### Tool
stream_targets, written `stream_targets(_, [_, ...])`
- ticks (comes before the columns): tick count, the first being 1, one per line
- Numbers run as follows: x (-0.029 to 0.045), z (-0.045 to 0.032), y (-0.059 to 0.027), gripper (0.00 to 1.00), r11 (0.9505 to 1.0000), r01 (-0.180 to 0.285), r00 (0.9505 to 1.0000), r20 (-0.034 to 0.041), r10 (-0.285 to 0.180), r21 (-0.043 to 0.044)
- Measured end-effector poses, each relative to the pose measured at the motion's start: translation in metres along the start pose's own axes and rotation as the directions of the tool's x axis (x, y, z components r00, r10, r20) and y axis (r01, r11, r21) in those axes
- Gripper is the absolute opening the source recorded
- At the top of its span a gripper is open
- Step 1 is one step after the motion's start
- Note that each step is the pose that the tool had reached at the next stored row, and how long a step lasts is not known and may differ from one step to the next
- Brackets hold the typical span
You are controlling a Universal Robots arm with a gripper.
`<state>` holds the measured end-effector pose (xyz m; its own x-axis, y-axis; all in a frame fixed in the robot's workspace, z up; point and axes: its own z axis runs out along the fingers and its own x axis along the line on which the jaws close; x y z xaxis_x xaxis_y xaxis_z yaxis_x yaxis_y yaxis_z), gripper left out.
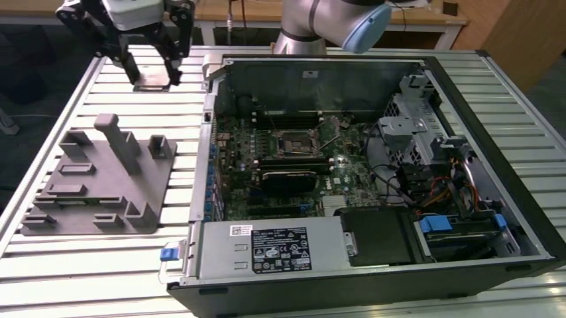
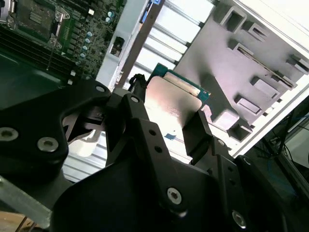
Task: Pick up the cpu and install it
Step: 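Pick up the cpu and move it towards the insertion slot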
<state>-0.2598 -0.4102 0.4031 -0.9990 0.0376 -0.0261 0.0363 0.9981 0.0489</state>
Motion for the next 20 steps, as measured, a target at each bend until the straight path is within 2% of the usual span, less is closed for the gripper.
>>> stream_targets(20, [-0.0447,0.0025,0.0016,0.55,1.0000,0.000,1.0000,-0.0019,0.000,0.0000])
